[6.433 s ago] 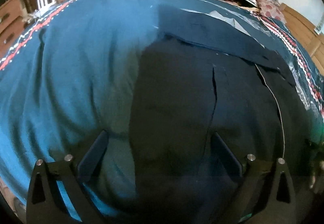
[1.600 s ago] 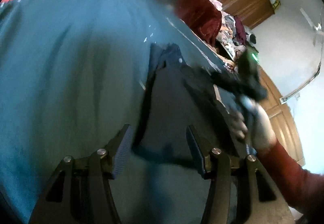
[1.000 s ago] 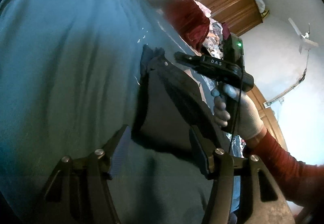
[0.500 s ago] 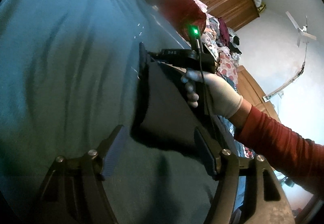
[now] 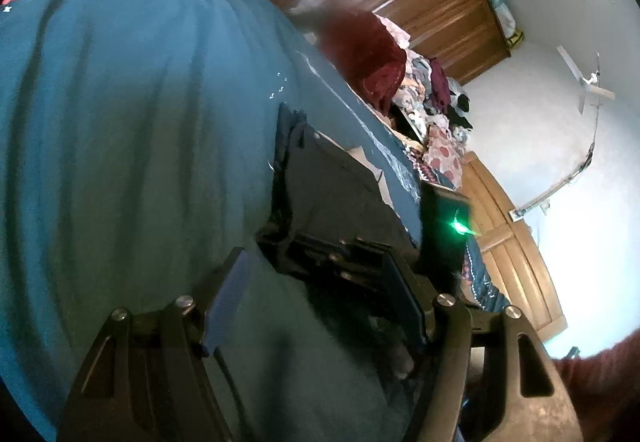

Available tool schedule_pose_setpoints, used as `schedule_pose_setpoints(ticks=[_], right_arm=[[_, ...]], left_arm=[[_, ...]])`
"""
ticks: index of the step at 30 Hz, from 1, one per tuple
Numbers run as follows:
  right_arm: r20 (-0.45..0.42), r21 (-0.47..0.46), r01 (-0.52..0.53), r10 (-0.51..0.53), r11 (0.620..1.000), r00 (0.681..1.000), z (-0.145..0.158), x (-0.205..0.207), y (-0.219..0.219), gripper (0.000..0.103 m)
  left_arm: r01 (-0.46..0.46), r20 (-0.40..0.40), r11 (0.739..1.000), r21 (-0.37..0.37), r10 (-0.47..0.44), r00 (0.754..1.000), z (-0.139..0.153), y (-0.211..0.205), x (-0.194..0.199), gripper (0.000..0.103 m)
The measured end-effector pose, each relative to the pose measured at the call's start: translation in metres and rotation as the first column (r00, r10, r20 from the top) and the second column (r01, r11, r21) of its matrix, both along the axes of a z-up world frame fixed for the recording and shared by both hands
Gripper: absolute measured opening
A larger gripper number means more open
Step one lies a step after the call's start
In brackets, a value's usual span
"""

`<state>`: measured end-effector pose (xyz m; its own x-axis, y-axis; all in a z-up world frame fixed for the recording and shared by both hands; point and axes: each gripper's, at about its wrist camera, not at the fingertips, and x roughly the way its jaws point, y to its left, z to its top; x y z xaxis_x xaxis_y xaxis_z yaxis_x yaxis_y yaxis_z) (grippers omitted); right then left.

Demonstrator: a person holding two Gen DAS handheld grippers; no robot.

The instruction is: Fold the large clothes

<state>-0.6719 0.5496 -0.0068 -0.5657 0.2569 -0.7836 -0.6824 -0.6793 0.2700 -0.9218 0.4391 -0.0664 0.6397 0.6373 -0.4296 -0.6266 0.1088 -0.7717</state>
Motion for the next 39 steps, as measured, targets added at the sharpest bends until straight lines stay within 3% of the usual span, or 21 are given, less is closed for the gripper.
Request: schedule_pose_setpoints(ticks=[2,5,8,9,11,14,16,20,23,25,27,31,37,39], right_arm=[[-0.032,0.059,0.078,-0.077,0.995,0.997,0.019,0.031,-0.004,0.014],[-0.032,0.013,0.257,-0.256,0.966,0.966,0.007,0.097,0.001,0.015],[0.018,-0.112,0.396,-0.397,0.911,0.918,-0.029,0.163,0.001,0.01],[-0.002,-0.162,0.423,-0.429,0.892,0.903,-0.036,0.188,-0.005,0.001],[-0.056,-0.213,0.465,-0.486,0.859,0.872,-0.04,0.233,-0.022,0.0],[-0.053,-0.233,0.578,-0.604,0.782,0.795,-0.045,0.299,-0.042,0.0],[-0.115,-0.291,0.62,-0.67,0.728,0.733,-0.046,0.347,-0.056,0.0],[-0.142,-0.272,0.654,-0.701,0.706,0.699,-0.036,0.385,-0.068,0.0],[-0.082,-0.174,0.684,-0.703,0.708,0.707,-0.02,0.378,-0.076,0.003],[-0.105,-0.156,0.655,-0.672,0.739,0.733,-0.012,0.37,-0.081,0.036],[-0.114,-0.142,0.619,-0.634,0.773,0.765,-0.009,0.348,-0.087,0.044],[-0.11,-0.141,0.547,-0.562,0.825,0.819,-0.021,0.328,-0.102,0.045],[-0.123,-0.172,0.528,-0.55,0.832,0.826,-0.031,0.317,-0.114,0.045],[-0.118,-0.175,0.518,-0.54,0.837,0.834,-0.033,0.314,-0.113,0.045]], left_arm=[[-0.003,0.002,1.0,0.001,0.003,1.0,0.0,-0.007,-0.002,0.071],[0.004,0.015,1.0,-0.016,-0.004,1.0,-0.004,-0.008,-0.003,0.071],[0.022,-0.007,0.999,-0.024,-0.022,1.0,-0.001,-0.002,0.004,0.071],[0.032,-0.004,0.999,-0.02,-0.032,0.999,0.002,0.001,0.008,0.071],[0.049,-0.005,0.999,-0.018,-0.049,0.999,0.007,0.006,0.014,0.071],[0.081,-0.007,0.996,-0.033,-0.082,0.997,0.007,0.012,0.029,0.072],[0.104,-0.006,0.993,-0.048,-0.104,0.995,0.005,0.016,0.042,0.072],[0.137,0.029,0.987,-0.083,-0.135,0.99,0.0,0.024,0.068,0.072],[0.124,0.027,0.984,-0.127,-0.121,0.992,-0.007,0.034,0.082,0.072],[0.096,0.014,0.982,-0.164,-0.095,0.995,-0.012,0.04,0.09,0.073],[0.05,-0.007,0.98,-0.193,-0.053,0.999,-0.019,0.045,0.096,0.073],[-0.055,-0.019,0.979,-0.198,0.052,0.998,-0.031,0.053,0.099,0.074],[-0.145,-0.036,0.978,-0.15,0.142,0.989,-0.038,0.083,0.108,0.072],[-0.178,-0.024,0.971,-0.157,0.177,0.984,-0.046,0.092,0.107,0.065]])
